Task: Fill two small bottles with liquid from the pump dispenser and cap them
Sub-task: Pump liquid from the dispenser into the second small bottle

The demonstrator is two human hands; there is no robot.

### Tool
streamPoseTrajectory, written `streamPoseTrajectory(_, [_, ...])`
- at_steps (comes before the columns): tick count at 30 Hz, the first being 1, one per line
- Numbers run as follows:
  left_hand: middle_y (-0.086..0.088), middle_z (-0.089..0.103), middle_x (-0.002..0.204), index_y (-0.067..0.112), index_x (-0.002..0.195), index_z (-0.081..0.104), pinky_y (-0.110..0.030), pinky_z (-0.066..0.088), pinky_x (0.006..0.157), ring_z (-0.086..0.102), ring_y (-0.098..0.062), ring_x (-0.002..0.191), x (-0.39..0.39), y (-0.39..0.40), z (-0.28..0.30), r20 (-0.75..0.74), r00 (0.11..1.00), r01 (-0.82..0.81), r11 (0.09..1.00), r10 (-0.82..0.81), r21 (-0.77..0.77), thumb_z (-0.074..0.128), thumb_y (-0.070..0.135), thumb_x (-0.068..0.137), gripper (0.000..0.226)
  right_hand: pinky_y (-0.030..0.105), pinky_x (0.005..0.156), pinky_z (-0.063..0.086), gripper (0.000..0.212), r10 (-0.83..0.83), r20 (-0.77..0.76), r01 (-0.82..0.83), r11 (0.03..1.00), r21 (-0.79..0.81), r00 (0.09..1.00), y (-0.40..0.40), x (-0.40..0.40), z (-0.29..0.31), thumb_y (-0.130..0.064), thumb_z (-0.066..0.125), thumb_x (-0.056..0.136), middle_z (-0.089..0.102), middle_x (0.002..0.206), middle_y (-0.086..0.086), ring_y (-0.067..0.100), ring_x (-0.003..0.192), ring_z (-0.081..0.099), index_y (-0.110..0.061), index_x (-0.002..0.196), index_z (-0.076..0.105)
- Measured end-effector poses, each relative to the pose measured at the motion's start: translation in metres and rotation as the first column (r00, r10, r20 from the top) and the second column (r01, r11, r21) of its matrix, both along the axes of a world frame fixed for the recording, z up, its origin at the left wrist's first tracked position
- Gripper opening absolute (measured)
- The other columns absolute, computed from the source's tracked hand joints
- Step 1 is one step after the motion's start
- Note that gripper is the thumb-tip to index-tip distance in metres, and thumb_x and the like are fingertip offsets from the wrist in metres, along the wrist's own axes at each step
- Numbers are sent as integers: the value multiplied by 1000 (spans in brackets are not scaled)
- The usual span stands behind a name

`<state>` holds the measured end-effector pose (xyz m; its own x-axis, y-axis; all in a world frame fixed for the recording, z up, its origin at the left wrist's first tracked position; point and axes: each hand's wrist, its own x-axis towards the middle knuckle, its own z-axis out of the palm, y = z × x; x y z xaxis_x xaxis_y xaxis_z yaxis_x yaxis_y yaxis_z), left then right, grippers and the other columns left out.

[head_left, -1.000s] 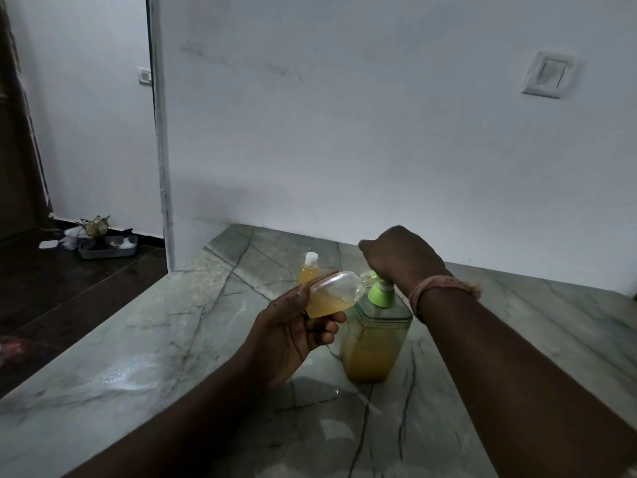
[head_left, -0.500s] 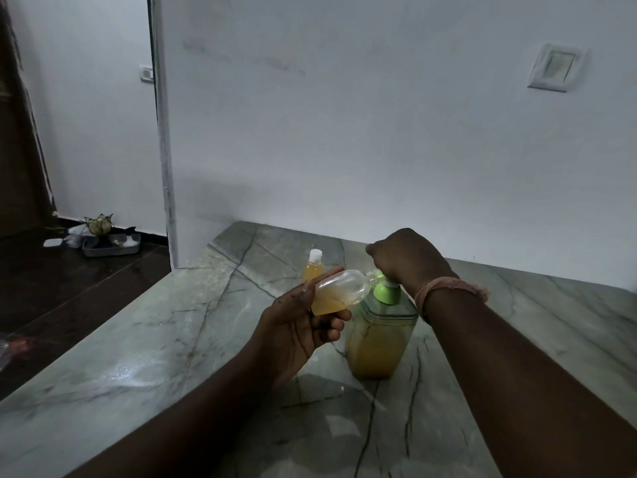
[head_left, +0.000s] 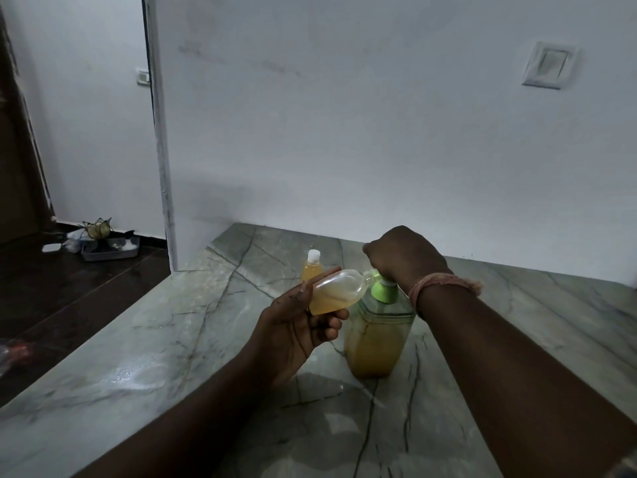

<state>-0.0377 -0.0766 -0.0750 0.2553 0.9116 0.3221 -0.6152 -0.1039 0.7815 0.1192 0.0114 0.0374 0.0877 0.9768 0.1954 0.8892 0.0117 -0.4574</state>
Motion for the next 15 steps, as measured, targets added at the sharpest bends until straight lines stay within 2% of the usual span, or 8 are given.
streamPoseTrajectory(5, [-22, 65, 93, 15, 127, 65, -28, 54, 65, 62, -20, 73, 2, -3, 0, 4, 1000, -9, 1000, 9, 3, 44, 31, 92, 44, 29, 68, 42, 27, -7, 154, -2, 998, 61, 988, -4, -2, 14, -38, 55, 81, 50, 68, 0, 26, 76, 57, -19, 64, 48])
streamPoseTrajectory(7, [-22, 65, 93, 14, 127, 65, -28, 55, 65, 62, -20, 73, 2, -1, 0, 10, 1000, -2, 1000, 2, 0, 45, 31, 91, 44, 29, 66, 41, 26, -9, 123, 0, 997, 71, 992, 0, -1, 11, -37, 54, 80, 51, 68, 1, 26, 74, 57, -18, 64, 49])
streamPoseTrajectory(10, [-22, 65, 92, 14, 129, 63, -28, 55, 65, 62, -20, 72, 1, 1, -1, 6, 1000, -2, 1000, 2, 2, 50, 34, 88, 48, 28, 59, 39, 21, 27, 29, -27, 1000, -2, 999, 4, -2, -1, -32, 49, 73, 53, 67, 5, 25, 64, 55, -16, 60, 50])
streamPoseTrajectory(12, [-22, 64, 93, 14, 131, 61, -28, 55, 66, 62, -20, 73, 0, 2, -1, 5, 1000, 5, 1000, -5, 8, 55, 36, 87, 50, 29, 61, 41, 21, 20, 6, -20, 1000, -11, 1000, 4, -2, -3, -32, 49, 73, 53, 66, 5, 26, 64, 54, -17, 59, 51])
streamPoseTrajectory(15, [-22, 65, 94, 14, 132, 60, -29, 55, 66, 63, -20, 74, 0, 2, -2, 12, 999, 31, 999, -32, 9, 74, 43, 77, 64, 30, 67, 45, 23, 14, 16, -14, 1000, 5, 1000, 0, 1, 4, -34, 51, 76, 56, 71, 5, 28, 73, 59, -17, 62, 52])
